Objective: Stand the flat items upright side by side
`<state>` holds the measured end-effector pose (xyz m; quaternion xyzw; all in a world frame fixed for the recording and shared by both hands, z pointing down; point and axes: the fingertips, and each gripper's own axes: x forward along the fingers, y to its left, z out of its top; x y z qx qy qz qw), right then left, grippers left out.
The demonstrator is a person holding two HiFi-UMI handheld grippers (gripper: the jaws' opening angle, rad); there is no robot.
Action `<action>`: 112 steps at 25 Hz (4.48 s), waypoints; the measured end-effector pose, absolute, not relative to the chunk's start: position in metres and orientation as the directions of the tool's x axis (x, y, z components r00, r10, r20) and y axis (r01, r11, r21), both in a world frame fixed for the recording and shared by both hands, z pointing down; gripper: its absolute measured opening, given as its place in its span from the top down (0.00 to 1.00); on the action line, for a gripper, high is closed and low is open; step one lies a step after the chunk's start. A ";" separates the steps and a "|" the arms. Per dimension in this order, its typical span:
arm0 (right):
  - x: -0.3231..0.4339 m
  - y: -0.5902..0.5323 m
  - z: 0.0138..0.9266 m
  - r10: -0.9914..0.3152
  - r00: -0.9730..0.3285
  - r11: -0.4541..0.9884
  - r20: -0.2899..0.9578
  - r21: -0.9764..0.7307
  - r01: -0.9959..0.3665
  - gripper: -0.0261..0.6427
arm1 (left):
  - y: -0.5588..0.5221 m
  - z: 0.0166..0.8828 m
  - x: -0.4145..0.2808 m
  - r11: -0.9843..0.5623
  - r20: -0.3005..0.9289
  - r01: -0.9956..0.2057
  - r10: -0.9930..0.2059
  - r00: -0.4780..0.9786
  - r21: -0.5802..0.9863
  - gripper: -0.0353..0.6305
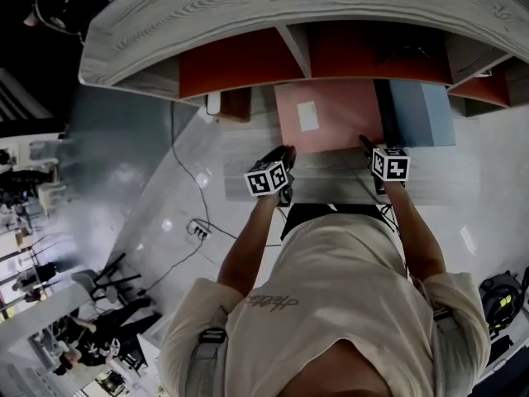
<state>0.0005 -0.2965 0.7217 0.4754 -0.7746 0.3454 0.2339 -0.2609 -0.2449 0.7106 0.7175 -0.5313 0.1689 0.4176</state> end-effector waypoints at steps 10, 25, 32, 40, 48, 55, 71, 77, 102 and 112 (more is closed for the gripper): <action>-0.021 -0.247 0.724 -0.557 -0.397 0.238 0.729 -0.317 -0.918 0.48 | -0.243 0.711 -0.286 -0.164 0.673 -0.899 -0.613 0.415 0.405 0.72; -0.080 -0.145 0.731 -0.491 -0.395 0.196 0.776 -0.344 -0.918 0.51 | -0.249 0.713 -0.333 -0.279 0.666 -0.887 -0.586 0.462 0.369 0.71; -0.109 -0.112 0.731 -0.444 -0.430 0.202 0.786 -0.380 -0.903 0.51 | -0.253 0.714 -0.348 -0.302 0.656 -0.884 -0.593 0.467 0.356 0.71; -0.122 -0.093 0.730 -0.379 -0.493 0.240 0.783 -0.431 -0.870 0.53 | -0.262 0.711 -0.358 -0.285 0.641 -0.896 -0.627 0.443 0.341 0.71; -0.072 -0.150 0.703 -0.468 -0.445 0.294 0.764 -0.339 -0.893 0.50 | -0.254 0.698 -0.360 -0.209 0.630 -0.928 -0.686 0.365 0.309 0.66; -0.045 -0.235 0.681 -0.517 -0.451 0.398 0.728 -0.262 -0.879 0.48 | -0.223 0.709 -0.371 0.080 0.644 -0.900 -0.726 0.242 0.429 0.67; -0.113 -0.328 0.701 -0.234 -0.607 0.740 0.760 -0.266 -0.618 0.44 | -0.205 0.732 -0.339 0.260 0.678 -0.782 -0.687 0.262 0.566 0.63; -0.125 -0.339 0.718 -0.148 -0.628 0.753 0.764 -0.324 -0.573 0.44 | -0.204 0.730 -0.324 0.268 0.654 -0.739 -0.697 0.294 0.618 0.62; -0.149 -0.310 0.724 0.026 -0.671 0.765 0.741 -0.447 -0.464 0.45 | -0.216 0.726 -0.313 0.154 0.579 -0.664 -0.654 0.486 0.732 0.57; -0.145 -0.295 0.675 -0.127 -0.704 0.794 0.698 -0.354 -0.494 0.46 | -0.221 0.666 -0.324 -0.001 0.474 -0.710 -0.745 0.470 0.704 0.60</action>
